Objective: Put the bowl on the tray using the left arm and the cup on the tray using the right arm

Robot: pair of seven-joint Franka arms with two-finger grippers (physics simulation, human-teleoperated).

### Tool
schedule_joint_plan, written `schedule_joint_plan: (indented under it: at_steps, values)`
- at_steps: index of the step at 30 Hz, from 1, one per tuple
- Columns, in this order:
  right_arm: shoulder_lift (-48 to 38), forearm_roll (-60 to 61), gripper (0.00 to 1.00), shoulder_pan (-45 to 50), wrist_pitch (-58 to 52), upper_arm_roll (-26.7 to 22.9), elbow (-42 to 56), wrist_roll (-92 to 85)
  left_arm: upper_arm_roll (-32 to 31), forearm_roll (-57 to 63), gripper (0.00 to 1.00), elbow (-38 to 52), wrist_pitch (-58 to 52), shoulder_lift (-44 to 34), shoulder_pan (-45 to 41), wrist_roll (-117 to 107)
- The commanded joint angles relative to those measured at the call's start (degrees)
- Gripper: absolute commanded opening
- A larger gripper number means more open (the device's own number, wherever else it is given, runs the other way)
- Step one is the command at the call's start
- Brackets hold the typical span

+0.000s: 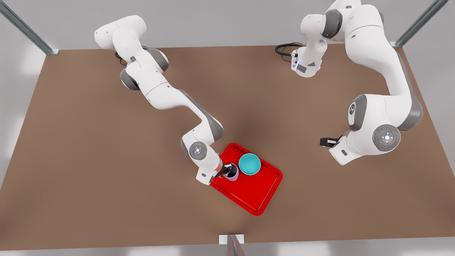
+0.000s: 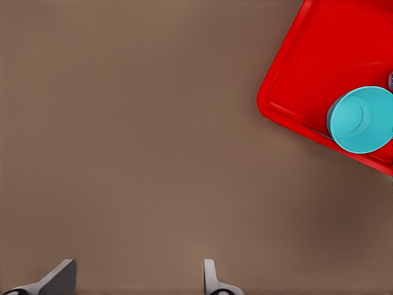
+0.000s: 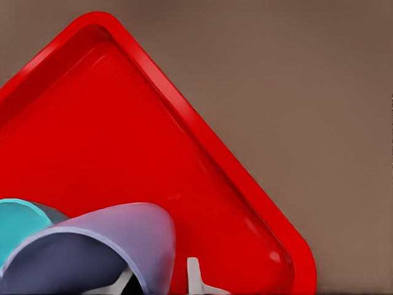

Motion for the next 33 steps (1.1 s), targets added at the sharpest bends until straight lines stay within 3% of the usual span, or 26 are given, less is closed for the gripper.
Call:
schedule_joint_plan:
  at_steps: [1, 5, 9, 12, 14, 15, 16, 17, 18, 20, 25, 27, 28, 30, 33]
  values:
    - [-0.01, 0.13, 1.00, 0.00, 0.00, 0.00, 0.00, -0.07, 0.00, 0.02, 1.00, 0.00, 0.00, -0.01, 0.00, 0.00]
    - [-0.88, 0.13, 1.00, 0.00, -2.28, 0.00, 0.09, -0.07, 0.00, 0.02, 1.00, 0.00, 0.00, -0.01, 0.00, 0.00]
    - [-10.98, 0.22, 1.00, -2.71, -8.61, -0.18, -1.40, 0.98, 0.00, 0.02, 1.00, 0.00, 0.09, -0.01, 0.00, 0.00]
    - [-33.92, -0.13, 1.00, -14.05, -12.91, -0.18, -23.63, 0.89, -0.17, 0.19, 1.00, 0.09, 0.00, -0.09, -0.09, 0.00]
    - [-47.99, 0.04, 1.00, -22.93, -22.14, -0.18, -34.71, 0.19, -0.17, 0.19, 1.00, 0.18, -0.09, -0.09, 0.00, 0.00]
    - [-55.98, -0.05, 1.00, -24.34, -24.60, -2.37, -41.64, 0.10, -0.17, 0.19, 1.00, 0.18, -0.09, -0.01, -0.09, 0.00]
    - [-64.68, 0.04, 1.00, -24.26, -23.64, -5.45, -54.64, -0.25, -0.17, 0.19, 1.00, 0.18, -0.18, -0.01, 0.00, 0.00]
    - [-67.33, 0.04, 1.00, -25.13, -24.25, -7.21, -58.01, -4.28, -0.17, 0.19, 1.00, 0.18, -0.26, -0.01, 0.00, 0.00]
    - [-66.98, -0.05, 1.00, -27.33, -26.45, -7.30, -56.78, -6.31, -0.17, 0.19, 1.00, 0.18, -0.26, -0.01, 0.00, 0.00]
    - [-60.92, -0.22, 1.00, -28.91, -34.71, -7.30, -45.36, -8.07, -0.17, 0.19, 1.00, 0.18, -0.26, -0.01, 0.00, 0.00]
    - [-60.92, 0.48, 1.00, -29.00, -32.61, -7.30, -45.70, -12.54, -0.09, 0.46, 1.00, 0.09, -2.89, -0.18, 0.00, 0.00]
    - [-60.48, 1.01, 1.00, -29.27, -32.61, -7.21, -45.09, -13.34, 0.00, 1.68, 1.00, -0.09, -6.67, -3.78, 0.00, 0.52]
    - [-59.25, 1.10, 1.00, -29.27, -32.60, -7.21, -43.24, -13.35, -0.17, 4.41, 1.00, -5.34, -8.44, -8.78, 0.00, 0.97]
    - [-58.98, 1.10, 1.00, -29.62, -32.43, -7.21, -42.63, -13.35, -0.35, 5.73, 1.00, -25.12, 3.33, -21.09, -0.09, 0.97]
    - [-59.07, 1.10, 1.00, -29.62, -32.34, -7.38, -40.95, -13.26, -0.44, 5.20, 1.00, -24.17, 3.52, -20.75, -0.09, 0.97]
